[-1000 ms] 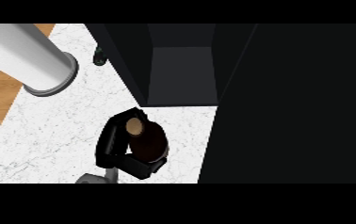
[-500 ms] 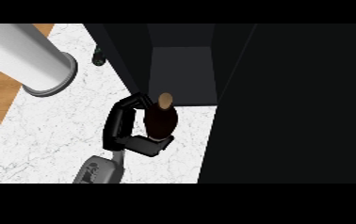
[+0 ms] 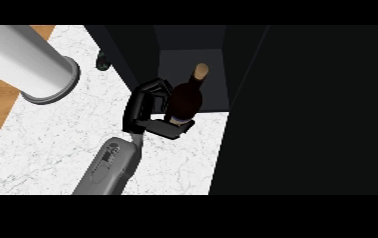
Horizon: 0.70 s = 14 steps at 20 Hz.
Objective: Pick up the wine, place it into the cabinet and close the cabinet
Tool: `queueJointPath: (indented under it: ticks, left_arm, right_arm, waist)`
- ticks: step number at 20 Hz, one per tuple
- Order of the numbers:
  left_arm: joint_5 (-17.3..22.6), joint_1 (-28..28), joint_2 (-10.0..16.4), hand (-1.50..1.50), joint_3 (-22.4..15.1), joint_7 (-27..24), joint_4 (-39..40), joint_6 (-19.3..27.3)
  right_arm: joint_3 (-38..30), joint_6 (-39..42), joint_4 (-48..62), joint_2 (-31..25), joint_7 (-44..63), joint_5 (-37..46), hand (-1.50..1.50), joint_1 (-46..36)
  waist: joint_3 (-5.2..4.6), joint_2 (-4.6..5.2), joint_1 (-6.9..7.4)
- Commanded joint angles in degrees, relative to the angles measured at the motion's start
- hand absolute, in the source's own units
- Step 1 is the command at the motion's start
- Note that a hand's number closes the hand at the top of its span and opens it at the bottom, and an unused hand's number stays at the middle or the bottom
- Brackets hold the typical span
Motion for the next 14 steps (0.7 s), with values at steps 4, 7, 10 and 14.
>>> queueJointPath:
  ticks: [4, 7, 10, 14]
  left_arm:
    - [3.23, -7.64, -0.15, 1.5, -1.7, -3.71, 10.69, 2.44]
    - [6.64, -12.89, -0.15, 1.5, -0.73, -3.86, 15.91, 1.98]
    - [9.42, -13.67, -0.15, 1.5, -3.43, -6.11, 19.18, 4.69]
    - [11.61, -19.71, -0.15, 1.5, 0.26, -5.15, 23.03, 3.27]
  right_arm:
    - [-0.24, 1.2, -8.86, 0.11, 1.09, -2.12, -1.5, 3.74]
    - [-2.23, 1.82, -9.92, -0.22, 1.46, -4.81, -1.5, 2.56]
    - [-0.79, 2.16, -10.69, -1.41, 0.21, -2.76, -1.5, 5.96]
    - [0.41, 1.57, -12.99, -1.49, 1.17, -1.83, -1.5, 6.77]
  waist:
    - [0.0, 0.16, 0.21]
    - [-0.01, 0.37, -0.43]
    - [0.0, 0.22, -0.82]
    - [-0.02, 0.14, -0.93]
